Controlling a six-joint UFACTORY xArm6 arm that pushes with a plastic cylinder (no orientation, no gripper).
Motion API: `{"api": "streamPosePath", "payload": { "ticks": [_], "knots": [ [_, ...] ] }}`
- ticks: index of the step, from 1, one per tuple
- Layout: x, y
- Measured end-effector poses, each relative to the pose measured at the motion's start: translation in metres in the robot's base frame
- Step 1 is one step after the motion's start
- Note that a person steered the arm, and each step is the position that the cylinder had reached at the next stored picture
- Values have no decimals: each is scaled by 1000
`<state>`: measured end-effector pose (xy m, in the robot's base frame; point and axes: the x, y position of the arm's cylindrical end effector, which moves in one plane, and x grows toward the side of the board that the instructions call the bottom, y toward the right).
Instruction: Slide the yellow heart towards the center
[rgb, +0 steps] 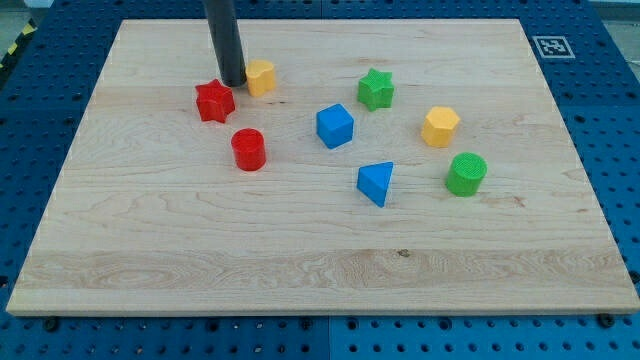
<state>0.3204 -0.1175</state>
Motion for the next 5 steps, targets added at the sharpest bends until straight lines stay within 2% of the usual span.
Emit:
{"api": "streamPosePath", "payload": {
  "ticks": [3, 5],
  "knots": [
    [-7, -23],
    [-7, 38]
  ]
}}
